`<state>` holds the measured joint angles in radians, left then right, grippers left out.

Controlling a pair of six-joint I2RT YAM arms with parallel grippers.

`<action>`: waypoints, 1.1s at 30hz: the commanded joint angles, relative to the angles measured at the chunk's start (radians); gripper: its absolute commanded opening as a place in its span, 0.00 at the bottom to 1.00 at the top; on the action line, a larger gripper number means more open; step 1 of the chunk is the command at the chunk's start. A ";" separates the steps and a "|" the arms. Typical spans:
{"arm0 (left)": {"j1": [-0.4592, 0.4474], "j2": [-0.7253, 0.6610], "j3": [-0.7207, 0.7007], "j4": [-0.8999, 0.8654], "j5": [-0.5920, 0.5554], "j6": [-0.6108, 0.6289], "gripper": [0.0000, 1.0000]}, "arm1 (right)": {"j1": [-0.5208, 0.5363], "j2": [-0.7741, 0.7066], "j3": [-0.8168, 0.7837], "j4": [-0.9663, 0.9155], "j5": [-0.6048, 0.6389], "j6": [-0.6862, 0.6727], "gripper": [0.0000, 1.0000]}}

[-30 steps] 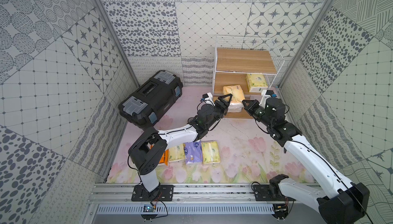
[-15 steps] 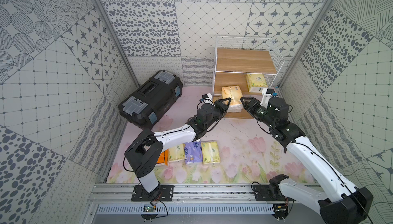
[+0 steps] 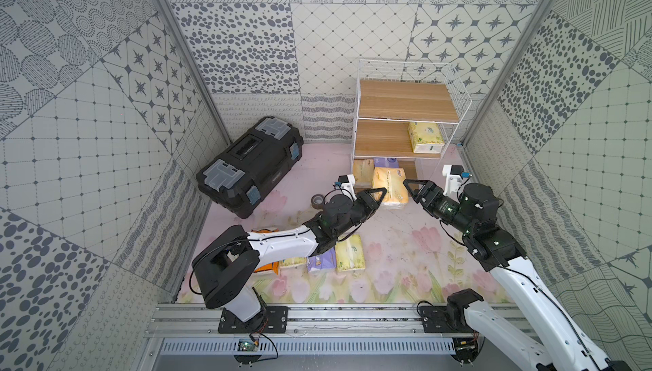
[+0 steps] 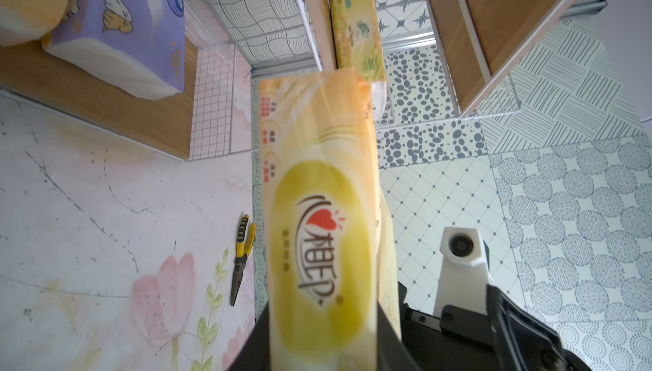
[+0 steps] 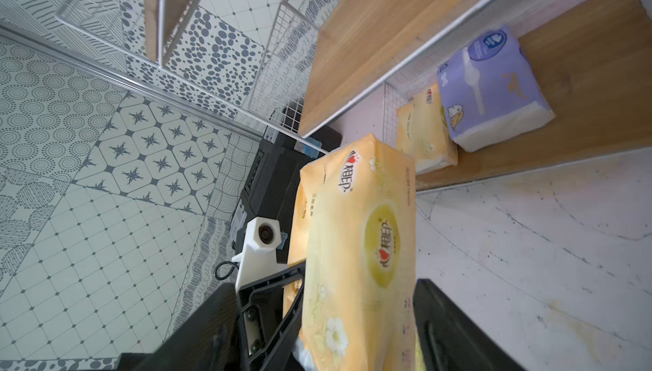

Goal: Remove the tissue boxes from the shelf
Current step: Pick up a box of tissues from the shelf.

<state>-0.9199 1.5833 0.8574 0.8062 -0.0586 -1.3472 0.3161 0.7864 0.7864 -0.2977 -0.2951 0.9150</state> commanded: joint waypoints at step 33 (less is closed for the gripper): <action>-0.114 -0.001 -0.213 0.306 -0.071 0.017 0.70 | -0.032 -0.016 -0.292 0.361 -0.234 0.189 0.16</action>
<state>-1.0237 1.5898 0.6651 1.0576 -0.1097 -1.3464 0.2863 0.7742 0.5056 0.0143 -0.5232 1.1213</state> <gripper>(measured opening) 0.664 0.238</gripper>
